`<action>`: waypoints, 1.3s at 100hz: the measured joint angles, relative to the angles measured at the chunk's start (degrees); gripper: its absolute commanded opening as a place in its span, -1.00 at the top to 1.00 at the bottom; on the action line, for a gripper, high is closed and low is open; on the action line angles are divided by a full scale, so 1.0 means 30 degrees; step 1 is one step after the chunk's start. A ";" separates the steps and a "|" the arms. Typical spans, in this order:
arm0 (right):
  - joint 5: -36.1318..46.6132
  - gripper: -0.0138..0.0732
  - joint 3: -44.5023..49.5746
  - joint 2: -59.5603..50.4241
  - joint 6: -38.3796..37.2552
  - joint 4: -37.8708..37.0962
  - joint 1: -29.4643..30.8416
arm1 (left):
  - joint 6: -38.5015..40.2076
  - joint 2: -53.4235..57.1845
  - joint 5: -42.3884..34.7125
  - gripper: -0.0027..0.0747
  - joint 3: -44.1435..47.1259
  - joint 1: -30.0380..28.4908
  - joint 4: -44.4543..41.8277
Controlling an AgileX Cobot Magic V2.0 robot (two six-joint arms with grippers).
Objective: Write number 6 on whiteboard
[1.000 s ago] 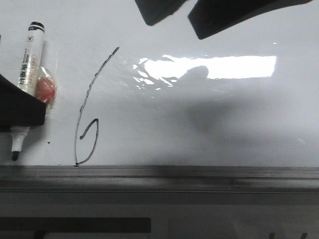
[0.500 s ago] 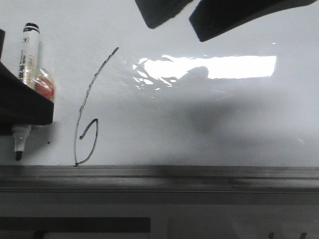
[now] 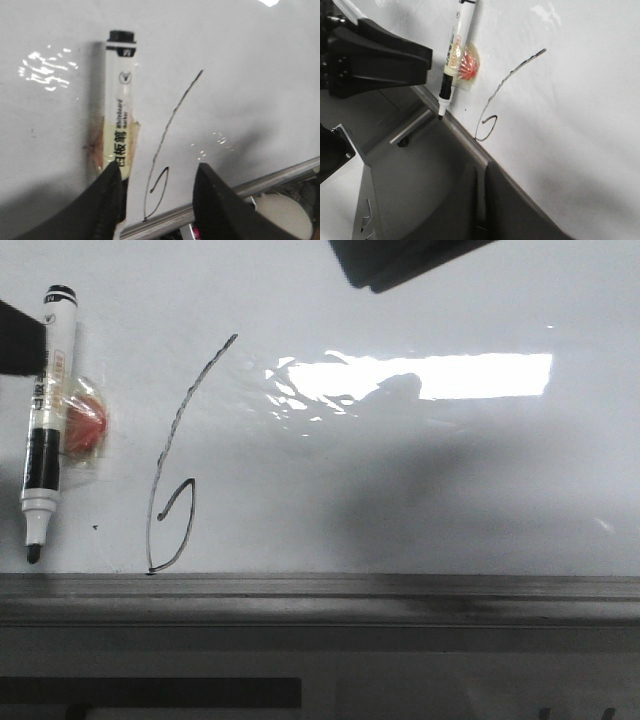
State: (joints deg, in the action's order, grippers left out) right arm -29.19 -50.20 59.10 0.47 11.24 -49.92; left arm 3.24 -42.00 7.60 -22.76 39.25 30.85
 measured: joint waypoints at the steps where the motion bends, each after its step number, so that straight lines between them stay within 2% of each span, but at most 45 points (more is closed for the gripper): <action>1: 0.0000 0.84 0.0000 -0.0091 0.0000 -0.0048 0.0000 | -0.0042 0.0277 0.0051 0.68 0.0000 0.0000 0.0010; 6: 0.0000 0.84 0.0000 -0.0479 0.0000 -0.0252 0.0000 | -0.0234 0.1267 0.0229 0.97 0.0000 0.0000 0.0010; 20: 0.0217 0.84 0.0000 -0.2185 0.0000 -0.1346 0.0000 | -0.1079 0.4265 0.0342 0.98 0.0000 0.0000 -0.0122; 34: 0.1236 0.84 0.0703 -0.4476 0.0000 -0.2585 0.0000 | -0.3047 0.7205 0.0975 0.98 0.0000 0.0000 -0.0156; 47: 0.3056 0.82 0.2474 -0.6776 -0.0017 -0.3302 0.0000 | -0.5684 0.9637 0.2846 0.98 0.0000 0.0000 -0.0269; 63: 0.4911 0.80 0.5527 -0.9847 -0.0017 -0.3903 0.0000 | -0.6784 1.1644 0.4765 0.98 0.0273 0.0000 -0.0633; 95: 0.5358 0.81 1.1458 -1.5305 -0.0017 -0.4161 0.0000 | -0.7124 1.2656 0.4943 0.98 0.2099 0.0000 -0.0860; 130: 0.5391 0.81 1.2804 -1.6547 -0.0017 -0.4161 0.0000 | -0.7150 1.2656 0.4900 0.98 0.2359 0.0000 -0.0902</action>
State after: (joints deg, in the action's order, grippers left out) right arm -13.01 -11.78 9.46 0.42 -1.25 -49.92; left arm -18.21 -4.04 22.30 -15.69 39.25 28.15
